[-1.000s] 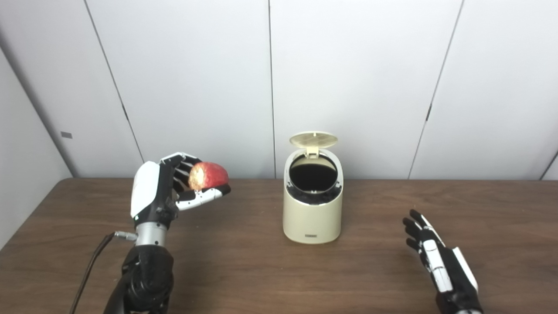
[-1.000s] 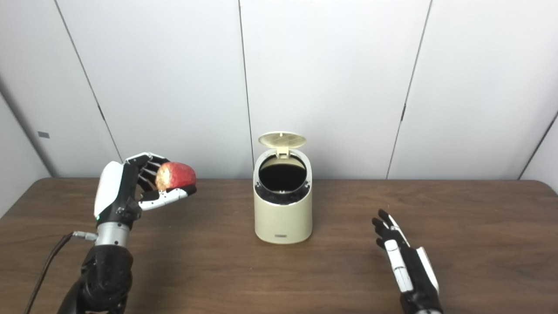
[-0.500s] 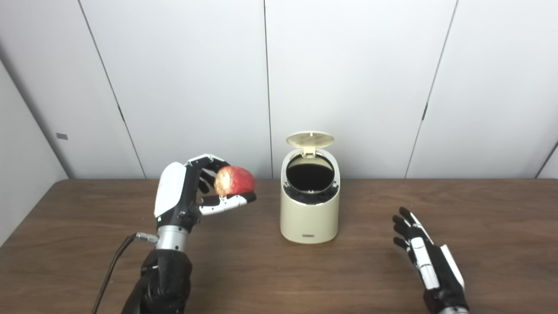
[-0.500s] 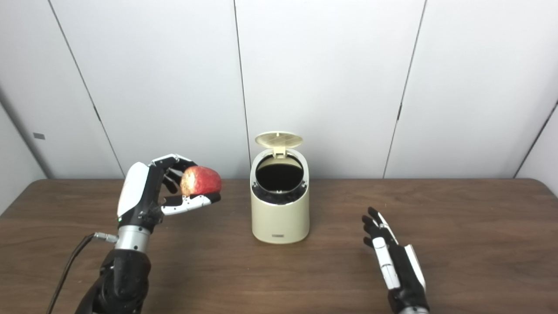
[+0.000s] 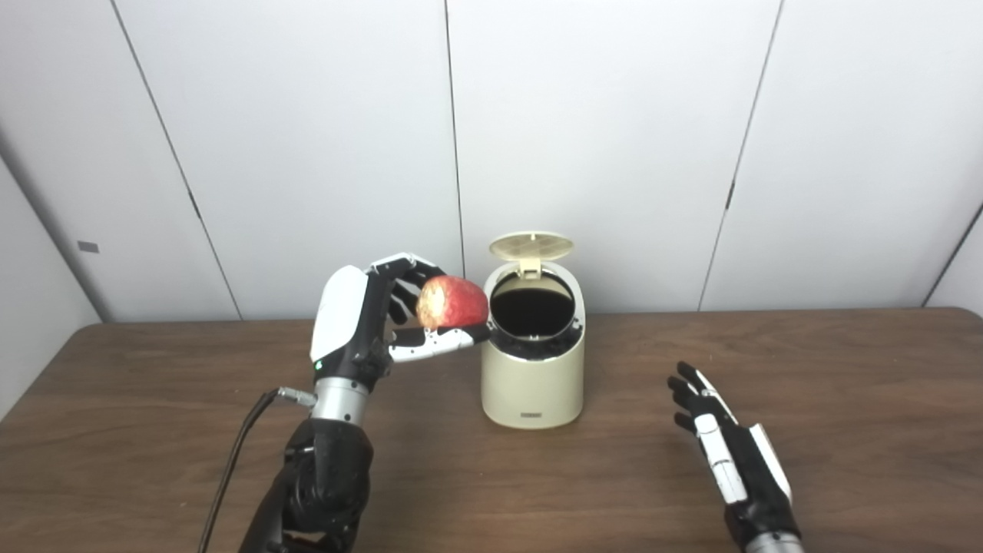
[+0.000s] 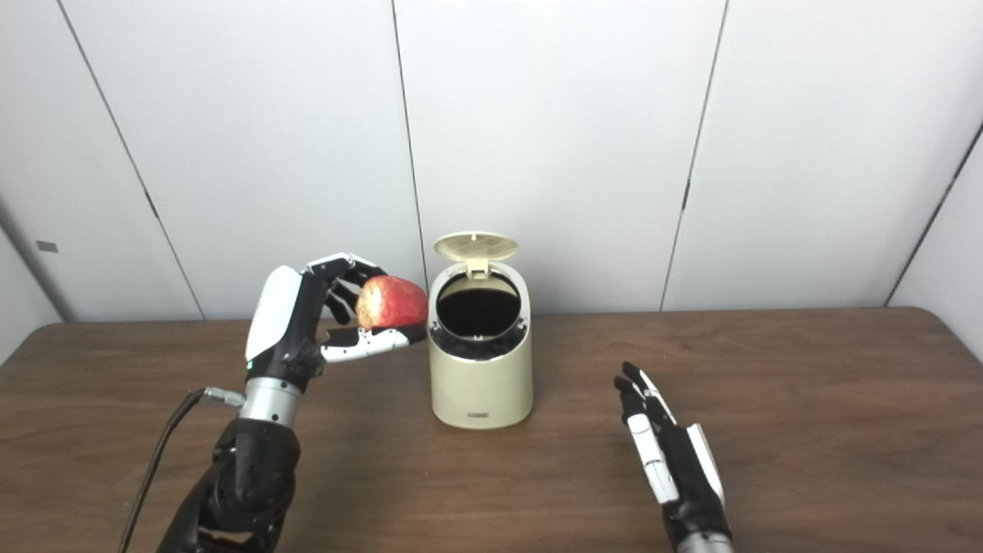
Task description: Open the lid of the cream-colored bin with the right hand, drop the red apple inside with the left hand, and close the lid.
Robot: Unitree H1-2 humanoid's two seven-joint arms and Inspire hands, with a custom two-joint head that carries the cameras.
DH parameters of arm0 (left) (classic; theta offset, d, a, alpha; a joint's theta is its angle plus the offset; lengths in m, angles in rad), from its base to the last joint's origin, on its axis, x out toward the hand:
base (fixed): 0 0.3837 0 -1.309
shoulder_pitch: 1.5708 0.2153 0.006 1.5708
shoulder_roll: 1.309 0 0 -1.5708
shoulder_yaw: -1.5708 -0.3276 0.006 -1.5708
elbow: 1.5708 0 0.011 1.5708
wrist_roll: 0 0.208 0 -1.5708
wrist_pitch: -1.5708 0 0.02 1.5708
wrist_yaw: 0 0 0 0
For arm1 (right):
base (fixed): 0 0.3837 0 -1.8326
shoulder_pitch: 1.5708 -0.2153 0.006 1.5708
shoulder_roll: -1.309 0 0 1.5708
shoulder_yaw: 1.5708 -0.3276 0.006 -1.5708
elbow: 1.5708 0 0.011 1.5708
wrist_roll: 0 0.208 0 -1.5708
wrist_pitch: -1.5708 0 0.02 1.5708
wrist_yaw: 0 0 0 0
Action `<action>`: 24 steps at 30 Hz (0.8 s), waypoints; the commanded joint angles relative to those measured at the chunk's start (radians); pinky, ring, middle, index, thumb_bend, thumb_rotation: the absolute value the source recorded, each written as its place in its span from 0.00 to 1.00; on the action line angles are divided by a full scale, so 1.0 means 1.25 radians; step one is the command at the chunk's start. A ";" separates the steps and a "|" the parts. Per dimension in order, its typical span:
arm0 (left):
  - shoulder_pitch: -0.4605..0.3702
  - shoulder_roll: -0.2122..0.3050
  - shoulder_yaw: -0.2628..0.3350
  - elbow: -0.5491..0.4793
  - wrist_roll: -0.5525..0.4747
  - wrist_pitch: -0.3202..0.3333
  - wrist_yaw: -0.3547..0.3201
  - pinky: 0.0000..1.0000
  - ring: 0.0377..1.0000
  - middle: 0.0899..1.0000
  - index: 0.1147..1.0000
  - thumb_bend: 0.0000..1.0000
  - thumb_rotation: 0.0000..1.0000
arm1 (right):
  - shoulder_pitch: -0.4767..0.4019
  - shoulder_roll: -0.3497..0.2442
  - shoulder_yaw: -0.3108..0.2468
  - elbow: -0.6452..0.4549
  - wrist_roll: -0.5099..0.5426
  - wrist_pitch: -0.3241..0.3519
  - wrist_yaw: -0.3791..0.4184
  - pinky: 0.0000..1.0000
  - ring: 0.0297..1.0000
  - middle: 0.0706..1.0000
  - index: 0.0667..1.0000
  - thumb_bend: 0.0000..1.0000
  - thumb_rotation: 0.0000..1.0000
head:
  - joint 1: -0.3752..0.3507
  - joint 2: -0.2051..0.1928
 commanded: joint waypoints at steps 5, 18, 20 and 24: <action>-0.052 -0.012 -0.021 -0.004 0.033 -0.019 -0.002 0.38 0.41 0.50 0.43 0.47 0.00 | -0.030 0.009 0.004 -0.026 -0.012 -0.004 -0.015 0.87 0.91 0.89 0.91 0.60 1.00 | -0.003 -0.002; -0.102 -0.056 -0.026 0.064 0.027 -0.055 0.016 0.35 0.39 0.49 0.43 0.47 0.00 | -0.027 0.015 0.018 -0.035 -0.049 0.011 -0.032 0.88 0.91 0.87 0.90 0.58 1.00 | 0.001 0.002; -0.112 -0.061 -0.026 0.076 0.033 -0.054 0.019 0.33 0.39 0.50 0.43 0.47 0.00 | -0.027 0.017 0.018 -0.039 -0.055 0.017 -0.033 0.88 0.90 0.87 0.90 0.60 1.00 | -0.001 0.003; -0.127 -0.067 -0.022 0.091 0.033 -0.045 0.016 0.33 0.40 0.50 0.43 0.47 0.00 | -0.026 0.018 0.019 -0.044 -0.062 0.023 -0.034 0.88 0.90 0.87 0.90 0.62 1.00 | 0.000 0.004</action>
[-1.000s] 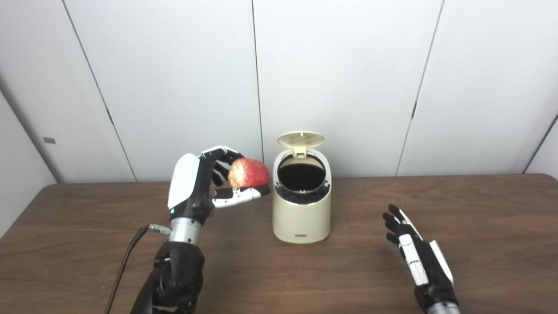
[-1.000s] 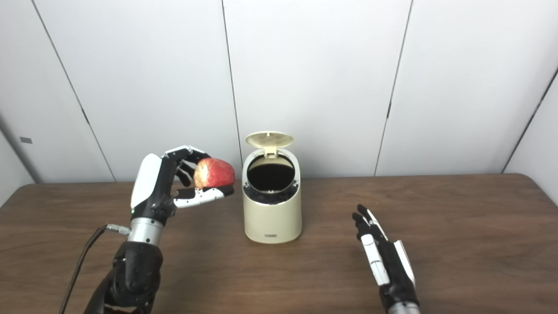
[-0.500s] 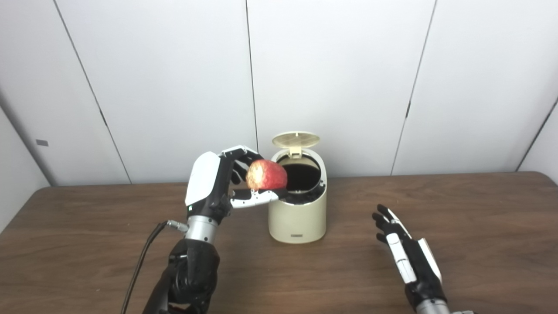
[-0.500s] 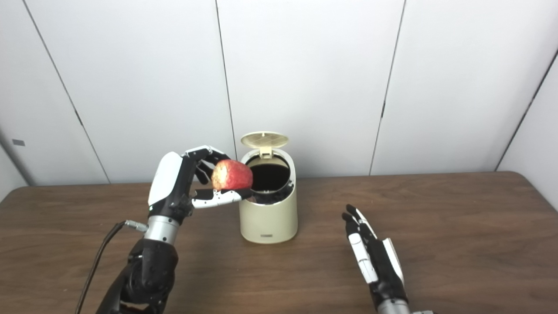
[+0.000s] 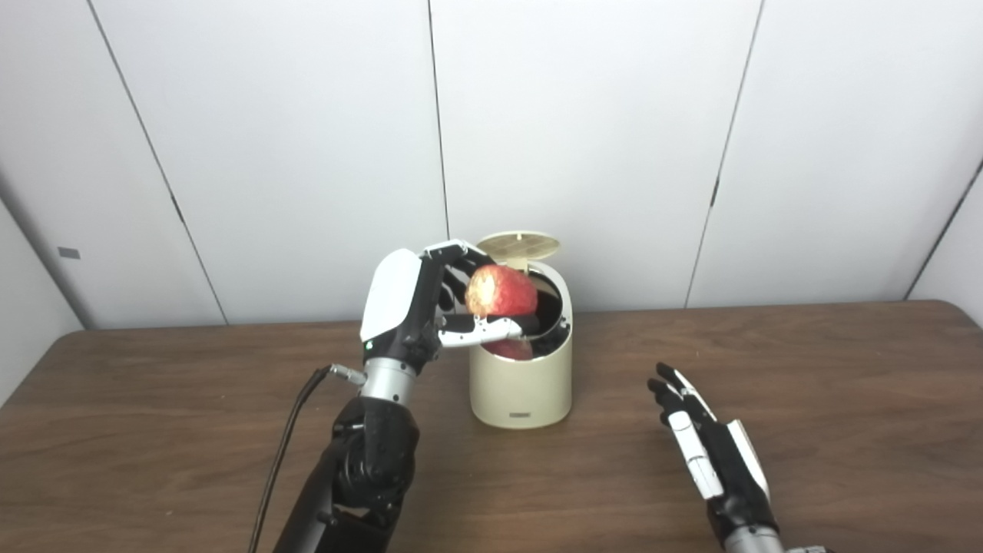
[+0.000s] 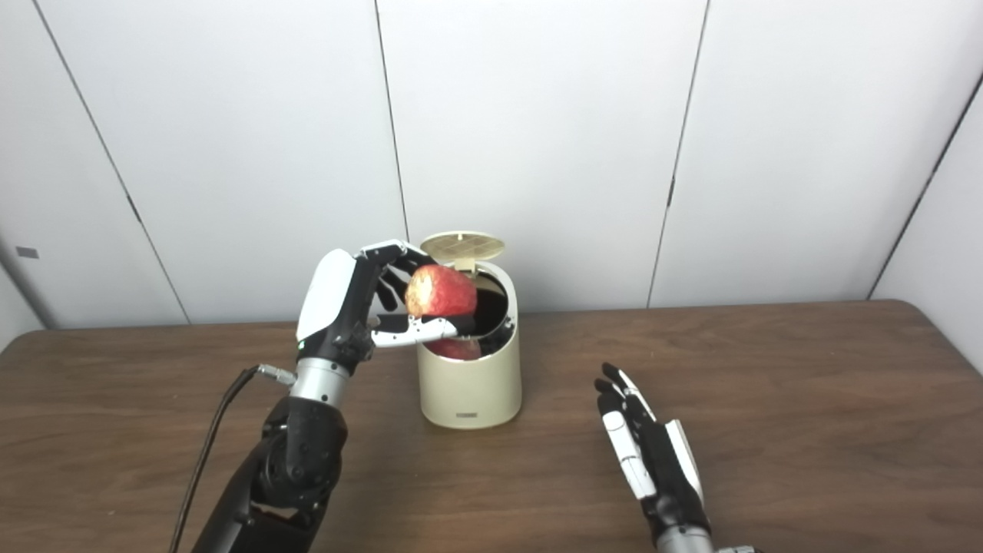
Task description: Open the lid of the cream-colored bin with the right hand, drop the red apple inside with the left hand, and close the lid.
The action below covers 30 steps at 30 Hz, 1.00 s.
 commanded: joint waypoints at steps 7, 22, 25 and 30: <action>-0.074 -0.007 0.009 0.030 0.003 -0.025 0.029 0.33 0.41 0.52 0.42 0.47 0.00 | -0.026 0.007 0.004 -0.026 -0.007 -0.008 -0.007 0.89 0.91 0.88 0.91 0.59 1.00 | 0.002 0.002; -0.089 0.011 -0.016 0.046 0.031 -0.022 0.030 0.34 0.41 0.50 0.45 0.47 0.00 | -0.029 0.005 -0.003 -0.029 0.012 -0.007 -0.002 0.91 0.92 0.89 0.91 0.59 1.00 | 0.020 0.010; -0.084 0.013 -0.018 0.042 0.027 -0.025 0.027 0.34 0.40 0.49 0.45 0.47 0.00 | -0.030 0.002 -0.004 -0.028 0.013 -0.008 -0.001 0.92 0.92 0.89 0.91 0.61 1.00 | 0.025 0.012; -0.073 0.016 -0.024 0.033 0.029 -0.025 0.022 0.34 0.40 0.48 0.45 0.47 0.00 | -0.031 -0.001 -0.007 -0.028 0.025 -0.006 0.004 0.91 0.93 0.90 0.92 0.64 1.00 | 0.028 0.017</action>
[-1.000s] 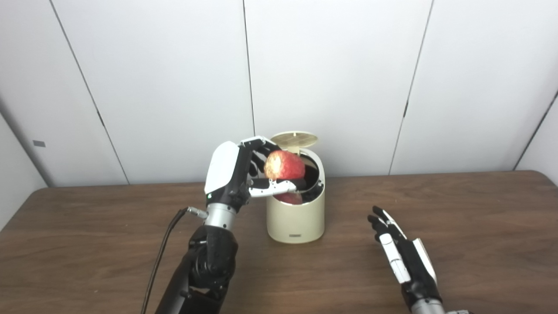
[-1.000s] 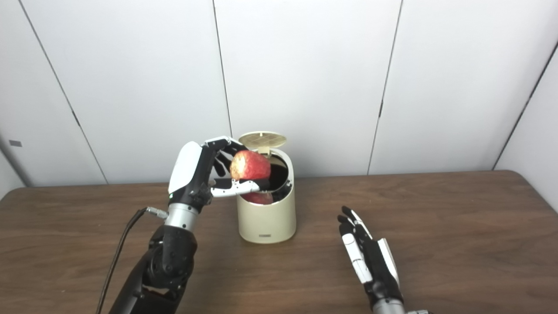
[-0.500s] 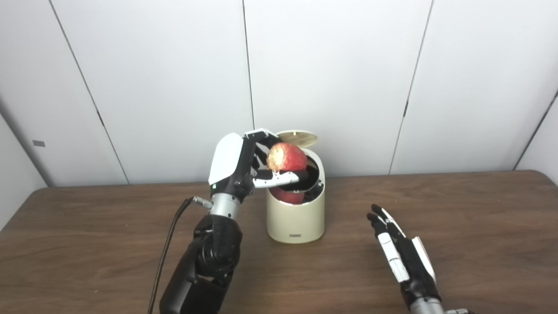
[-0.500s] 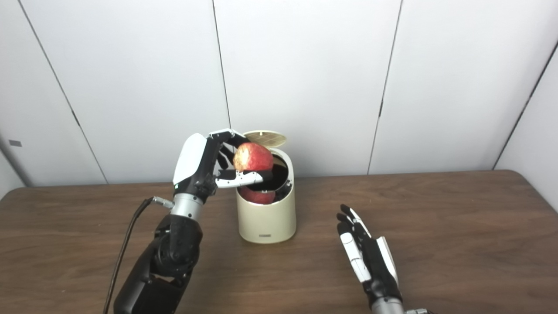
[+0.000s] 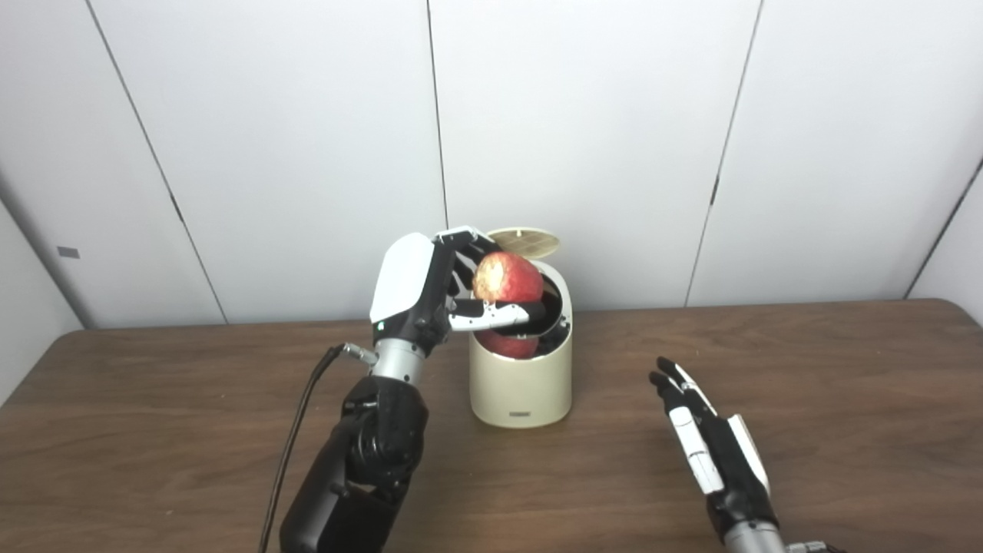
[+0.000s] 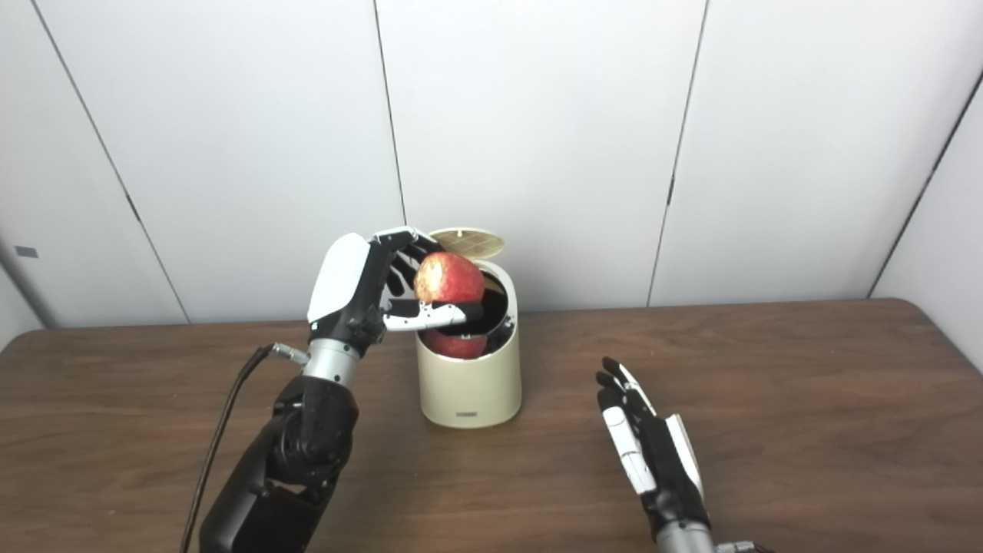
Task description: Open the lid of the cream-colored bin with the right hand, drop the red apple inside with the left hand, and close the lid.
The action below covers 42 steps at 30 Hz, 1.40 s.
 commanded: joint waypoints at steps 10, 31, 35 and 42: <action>-0.033 0.008 -0.024 -0.059 0.123 0.120 -0.029 0.39 0.41 0.50 0.44 0.50 0.00 | -0.029 -0.007 0.002 -0.037 0.007 -0.011 0.003 0.85 0.90 0.87 0.91 0.62 1.00 | -0.002 0.009; -0.030 0.004 -0.054 -0.121 0.220 0.240 -0.098 0.61 0.73 0.76 0.67 1.00 0.17 | -0.038 -0.007 0.024 -0.047 -0.049 -0.022 -0.005 0.67 0.69 0.67 0.68 0.43 1.00 | -0.005 -0.004; -0.030 0.005 -0.048 -0.119 0.201 0.230 -0.094 0.59 0.70 0.74 0.66 1.00 0.15 | -0.039 -0.011 0.031 -0.045 -0.056 -0.022 -0.002 0.65 0.67 0.66 0.67 0.43 1.00 | -0.003 -0.008; -0.026 0.005 -0.042 -0.120 0.180 0.218 -0.093 0.58 0.66 0.72 0.65 0.99 0.12 | -0.039 -0.021 0.041 -0.046 -0.073 -0.018 -0.002 0.67 0.68 0.66 0.66 0.44 1.00 | 0.002 -0.012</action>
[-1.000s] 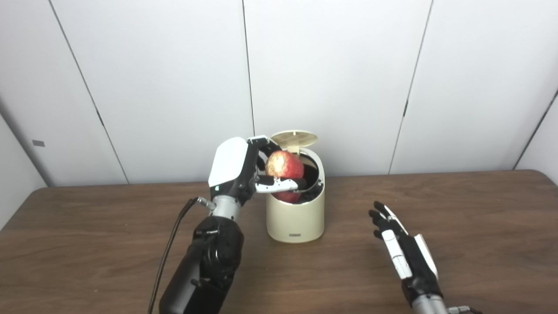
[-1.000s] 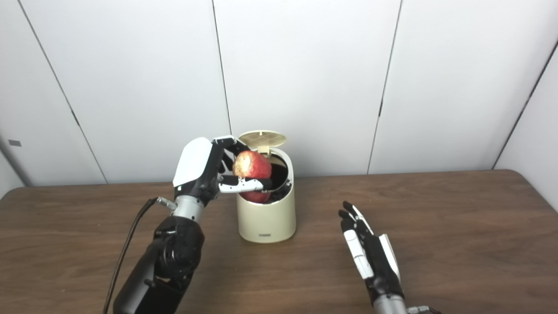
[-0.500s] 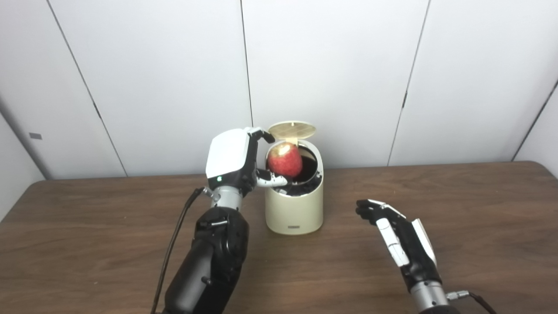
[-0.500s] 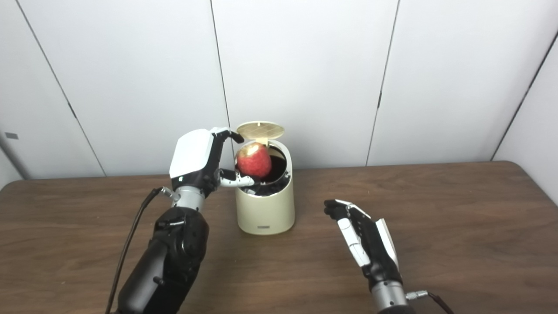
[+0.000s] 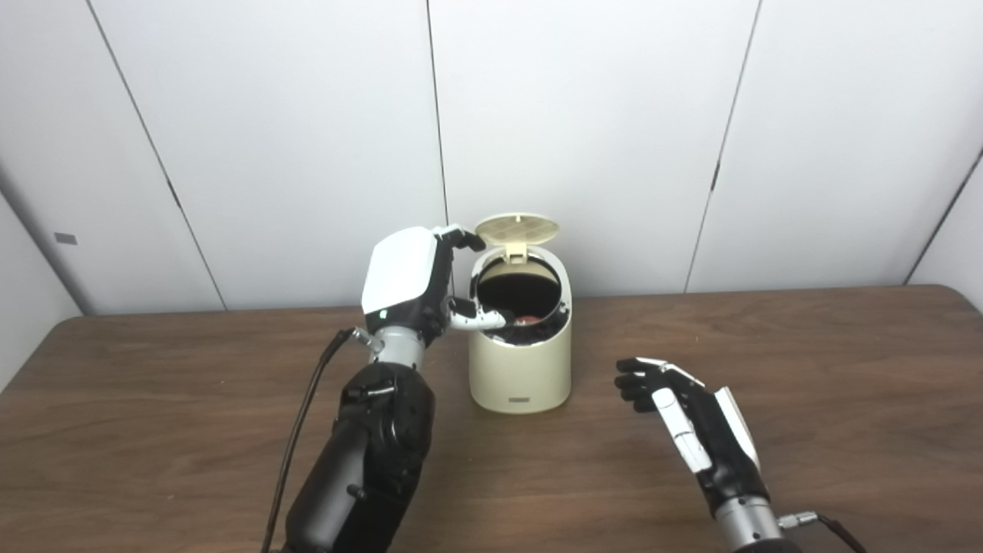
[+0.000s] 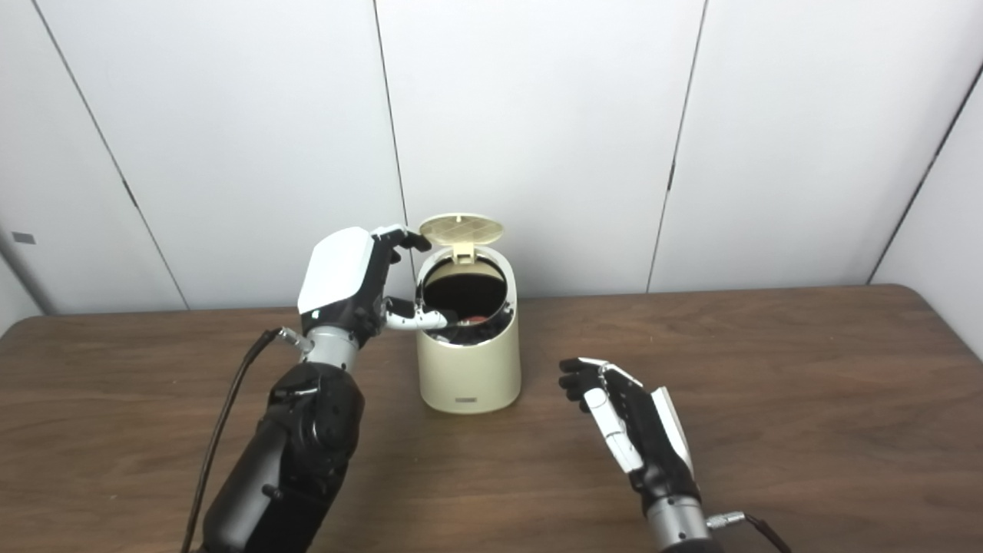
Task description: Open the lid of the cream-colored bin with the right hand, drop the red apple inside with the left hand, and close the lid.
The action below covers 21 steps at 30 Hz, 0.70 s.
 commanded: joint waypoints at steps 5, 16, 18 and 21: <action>-0.023 -0.001 0.015 -0.036 -0.020 -0.037 0.026 0.51 0.58 0.68 0.63 0.97 0.08 | -0.029 0.000 -0.005 -0.019 0.004 -0.014 -0.003 0.67 0.68 0.66 0.67 0.45 1.00 | 0.001 0.001; 0.014 -0.052 0.110 -0.044 -0.190 -0.192 0.136 0.35 0.43 0.50 0.43 0.49 0.00 | -0.028 0.000 -0.017 -0.016 0.006 -0.003 -0.006 0.73 0.73 0.69 0.73 0.44 1.00 | 0.016 0.004; 0.019 -0.056 0.124 -0.045 -0.209 -0.217 0.151 0.35 0.43 0.48 0.42 0.48 0.00 | -0.027 -0.002 -0.019 -0.015 0.006 -0.003 -0.006 0.73 0.73 0.69 0.74 0.44 1.00 | 0.018 0.003; 0.025 -0.061 0.139 -0.050 -0.225 -0.234 0.166 0.34 0.44 0.48 0.42 0.48 0.00 | -0.027 -0.008 -0.023 -0.006 0.010 -0.015 -0.006 0.76 0.74 0.69 0.74 0.44 1.00 | 0.022 -0.001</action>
